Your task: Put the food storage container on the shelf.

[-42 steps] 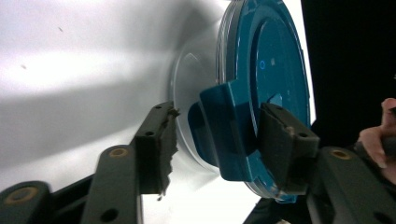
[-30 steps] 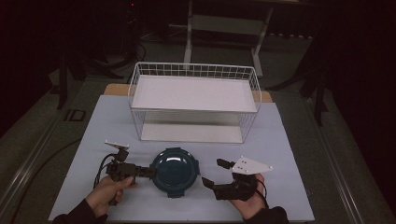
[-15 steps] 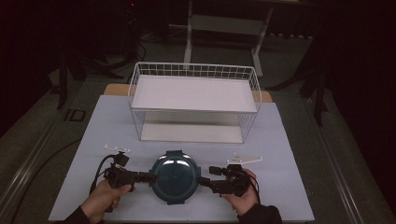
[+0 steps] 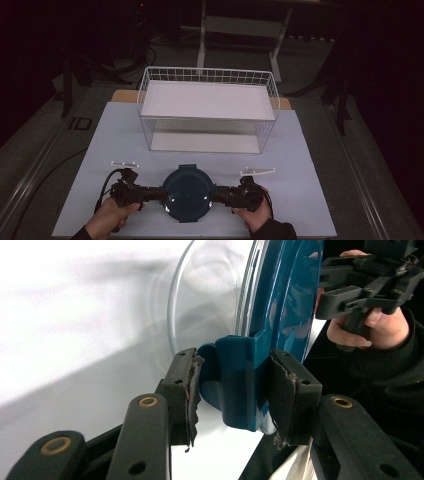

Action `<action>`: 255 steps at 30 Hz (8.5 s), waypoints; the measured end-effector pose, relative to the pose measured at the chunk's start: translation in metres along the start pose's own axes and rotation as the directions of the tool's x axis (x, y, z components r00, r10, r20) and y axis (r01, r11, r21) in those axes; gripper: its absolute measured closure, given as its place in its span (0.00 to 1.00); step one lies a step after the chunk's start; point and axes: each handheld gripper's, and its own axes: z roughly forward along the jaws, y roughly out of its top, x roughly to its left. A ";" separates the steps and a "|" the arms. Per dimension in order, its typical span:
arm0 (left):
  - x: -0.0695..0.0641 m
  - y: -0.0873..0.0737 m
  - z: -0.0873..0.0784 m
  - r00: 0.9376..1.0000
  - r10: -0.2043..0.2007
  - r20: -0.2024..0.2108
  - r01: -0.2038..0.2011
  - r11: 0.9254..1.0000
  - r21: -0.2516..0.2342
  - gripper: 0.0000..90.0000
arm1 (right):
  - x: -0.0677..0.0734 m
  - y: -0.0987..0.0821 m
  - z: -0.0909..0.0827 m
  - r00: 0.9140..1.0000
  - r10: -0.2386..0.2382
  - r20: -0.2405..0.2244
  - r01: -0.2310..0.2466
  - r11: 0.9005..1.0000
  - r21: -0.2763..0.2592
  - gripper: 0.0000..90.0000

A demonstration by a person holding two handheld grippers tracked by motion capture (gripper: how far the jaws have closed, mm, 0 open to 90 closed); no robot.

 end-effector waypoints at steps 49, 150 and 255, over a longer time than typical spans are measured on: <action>-0.028 0.059 0.019 0.986 0.160 -0.055 -0.167 0.972 -0.162 0.64 | -0.025 0.038 -0.036 0.999 -0.045 -0.006 0.044 0.993 -0.113 0.62; 0.024 0.098 0.070 0.964 0.245 -0.099 -0.261 0.940 -0.219 0.00 | -0.065 0.089 -0.030 0.957 -0.007 0.290 0.075 0.972 -0.223 0.49; -0.031 0.002 0.026 0.887 0.457 -0.068 -0.461 0.863 -0.208 0.00 | -0.027 0.077 0.012 0.968 -0.173 0.182 0.197 0.973 -0.123 0.25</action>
